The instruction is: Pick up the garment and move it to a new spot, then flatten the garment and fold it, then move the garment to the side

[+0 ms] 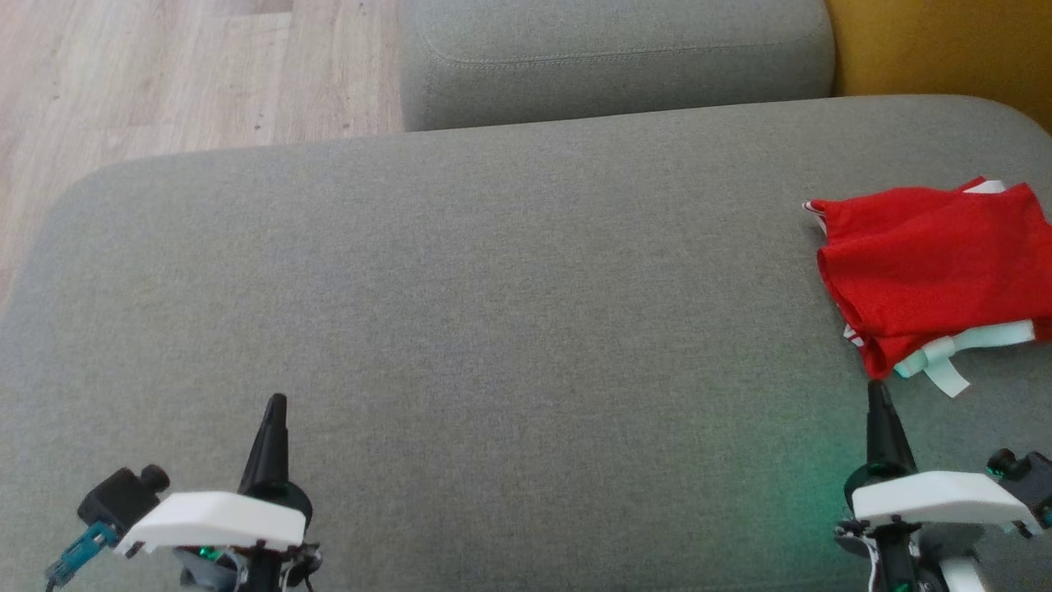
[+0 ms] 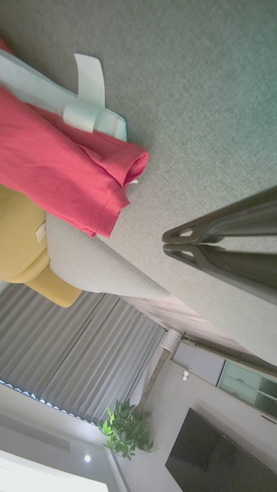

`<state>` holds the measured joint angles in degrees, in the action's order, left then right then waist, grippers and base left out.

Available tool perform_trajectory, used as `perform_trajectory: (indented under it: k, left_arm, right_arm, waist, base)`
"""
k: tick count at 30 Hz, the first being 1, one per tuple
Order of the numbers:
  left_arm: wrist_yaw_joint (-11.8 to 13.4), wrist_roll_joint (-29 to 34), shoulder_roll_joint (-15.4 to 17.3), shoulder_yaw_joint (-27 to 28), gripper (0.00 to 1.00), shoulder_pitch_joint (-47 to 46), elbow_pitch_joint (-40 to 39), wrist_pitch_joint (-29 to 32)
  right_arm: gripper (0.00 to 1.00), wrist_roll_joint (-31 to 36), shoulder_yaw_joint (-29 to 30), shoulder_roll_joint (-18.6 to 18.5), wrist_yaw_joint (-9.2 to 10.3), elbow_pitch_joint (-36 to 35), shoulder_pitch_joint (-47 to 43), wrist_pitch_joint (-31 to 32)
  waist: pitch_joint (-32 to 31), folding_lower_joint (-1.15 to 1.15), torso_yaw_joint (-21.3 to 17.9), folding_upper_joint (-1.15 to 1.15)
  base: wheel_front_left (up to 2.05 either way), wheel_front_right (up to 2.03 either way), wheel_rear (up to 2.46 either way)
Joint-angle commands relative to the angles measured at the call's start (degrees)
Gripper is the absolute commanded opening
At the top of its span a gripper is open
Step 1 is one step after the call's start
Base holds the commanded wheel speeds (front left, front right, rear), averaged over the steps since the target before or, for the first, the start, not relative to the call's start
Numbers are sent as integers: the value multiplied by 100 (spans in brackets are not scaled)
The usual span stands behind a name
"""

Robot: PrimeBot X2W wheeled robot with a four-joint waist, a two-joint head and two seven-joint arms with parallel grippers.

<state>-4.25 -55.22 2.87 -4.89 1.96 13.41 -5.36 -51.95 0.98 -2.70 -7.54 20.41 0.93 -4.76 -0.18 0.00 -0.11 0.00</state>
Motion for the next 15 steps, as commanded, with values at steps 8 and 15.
perform_trajectory:
  k: [8,15]
  left_arm:
    - [-98,-542,83,239,0,-371,-133,141]
    - [-126,-943,85,332,0,-424,-110,255]
  right_arm:
    - [0,-584,49,-44,3,-275,373,149]
    - [0,-1010,106,-45,3,-320,391,265]
  waist:
    - [4,0,1,0]
    - [8,0,3,0]
  base:
    - [0,0,0]
    - [0,0,0]
